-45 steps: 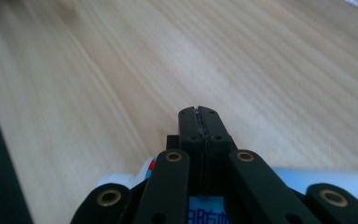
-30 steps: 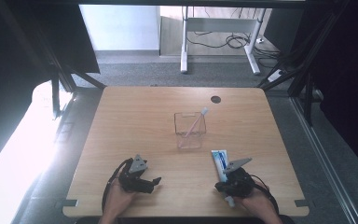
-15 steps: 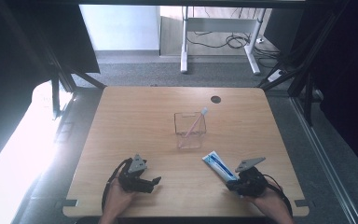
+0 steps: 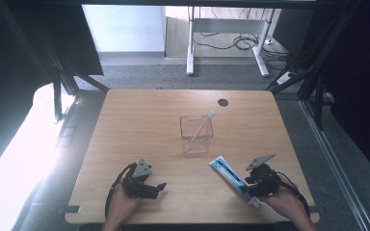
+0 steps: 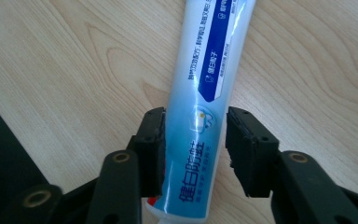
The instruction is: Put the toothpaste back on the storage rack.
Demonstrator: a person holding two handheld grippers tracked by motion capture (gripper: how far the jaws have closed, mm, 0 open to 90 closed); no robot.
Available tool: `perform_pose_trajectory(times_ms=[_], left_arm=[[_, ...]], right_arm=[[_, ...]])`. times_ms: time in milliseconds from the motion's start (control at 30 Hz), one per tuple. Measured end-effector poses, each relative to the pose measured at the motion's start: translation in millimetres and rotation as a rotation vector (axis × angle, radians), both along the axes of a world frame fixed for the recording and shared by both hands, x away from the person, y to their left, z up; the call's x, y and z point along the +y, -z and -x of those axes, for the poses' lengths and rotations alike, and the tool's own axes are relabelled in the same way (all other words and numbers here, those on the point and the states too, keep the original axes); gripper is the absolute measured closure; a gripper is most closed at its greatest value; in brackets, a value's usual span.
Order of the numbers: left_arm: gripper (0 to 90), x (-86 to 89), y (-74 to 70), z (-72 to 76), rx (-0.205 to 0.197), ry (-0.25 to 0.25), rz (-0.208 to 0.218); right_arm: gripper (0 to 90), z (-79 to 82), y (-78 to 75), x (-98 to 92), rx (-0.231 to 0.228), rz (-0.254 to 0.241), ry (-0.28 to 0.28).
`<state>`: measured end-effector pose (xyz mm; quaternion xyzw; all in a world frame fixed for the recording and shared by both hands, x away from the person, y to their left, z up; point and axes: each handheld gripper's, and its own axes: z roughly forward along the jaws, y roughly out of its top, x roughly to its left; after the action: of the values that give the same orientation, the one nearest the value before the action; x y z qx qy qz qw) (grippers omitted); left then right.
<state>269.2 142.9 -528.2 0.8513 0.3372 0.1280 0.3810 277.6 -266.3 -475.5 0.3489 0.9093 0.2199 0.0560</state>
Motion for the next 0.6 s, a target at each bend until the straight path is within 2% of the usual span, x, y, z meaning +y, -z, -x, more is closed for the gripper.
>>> perform_pose_trajectory(times_ms=[100,600], left_arm=[[13.4,-0.2,0.4,0.1,0.002,0.000,-0.002],[13.3,3.5,-0.3,-0.5,0.004,-0.005,0.000]], right_arm=[[53.2,-2.4,2.2,4.3,0.007,0.021,-0.004],[46.3,-29.1,14.7,32.2,0.101,0.150,0.009]])
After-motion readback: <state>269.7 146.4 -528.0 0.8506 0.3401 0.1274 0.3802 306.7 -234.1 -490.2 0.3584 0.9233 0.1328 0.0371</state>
